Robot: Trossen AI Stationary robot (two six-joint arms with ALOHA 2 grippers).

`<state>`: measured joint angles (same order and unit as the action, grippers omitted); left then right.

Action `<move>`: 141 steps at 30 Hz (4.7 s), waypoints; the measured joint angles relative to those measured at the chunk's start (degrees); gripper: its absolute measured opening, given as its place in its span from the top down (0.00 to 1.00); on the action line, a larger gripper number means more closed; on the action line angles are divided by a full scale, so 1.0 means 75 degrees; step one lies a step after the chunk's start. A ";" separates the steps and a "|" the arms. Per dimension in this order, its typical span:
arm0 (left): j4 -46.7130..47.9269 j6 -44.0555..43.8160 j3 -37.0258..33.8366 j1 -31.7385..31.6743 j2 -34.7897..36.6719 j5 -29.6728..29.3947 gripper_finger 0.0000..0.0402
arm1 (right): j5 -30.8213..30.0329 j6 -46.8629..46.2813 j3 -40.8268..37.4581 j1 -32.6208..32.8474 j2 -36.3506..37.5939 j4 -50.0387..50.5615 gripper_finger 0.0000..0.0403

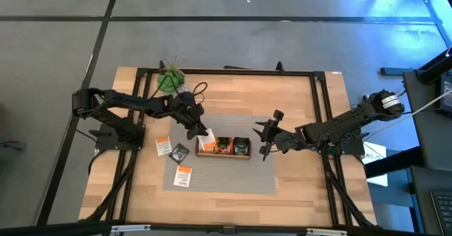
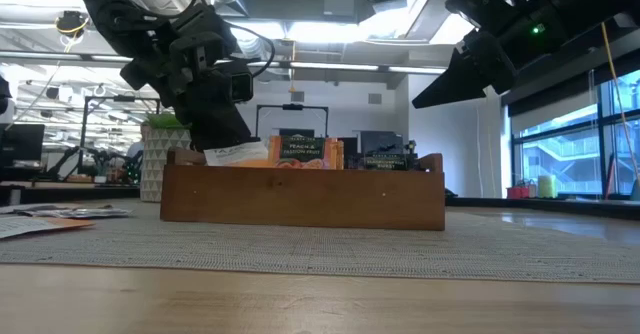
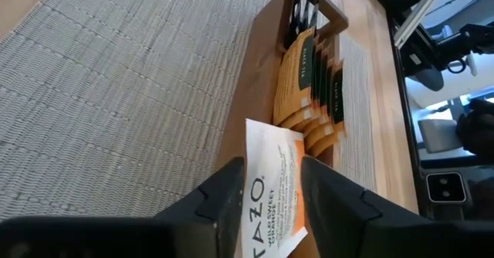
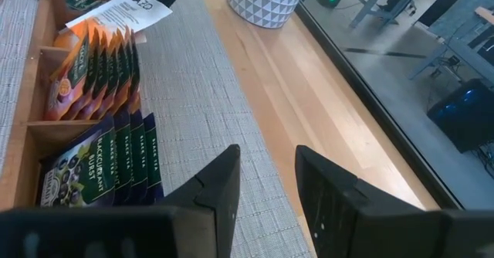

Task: Pick & Place Tea
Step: Put the white tea bag into the left section of the wooden organizer

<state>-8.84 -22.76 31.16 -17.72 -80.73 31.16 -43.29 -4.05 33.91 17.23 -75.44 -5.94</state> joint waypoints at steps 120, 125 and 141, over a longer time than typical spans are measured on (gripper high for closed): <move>0.0792 -0.4726 0.0892 0.7994 0.0053 -0.8710 0.80 | 0.1009 -0.0806 -0.0315 -0.0191 -0.0003 -0.0370 0.68; 0.0064 -0.5622 0.0892 0.8546 -0.0996 -0.9030 0.80 | 0.0997 -0.0796 -0.0315 -0.0192 -0.0003 -0.1041 0.68; -0.0577 -0.6869 0.0892 0.8902 -0.2494 -0.9029 0.81 | 0.4213 0.1003 0.0789 -0.0054 -0.0516 -0.2835 0.68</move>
<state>-13.17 -74.28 37.85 49.05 -99.43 -36.56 -11.69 3.47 39.83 16.83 -79.31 -27.20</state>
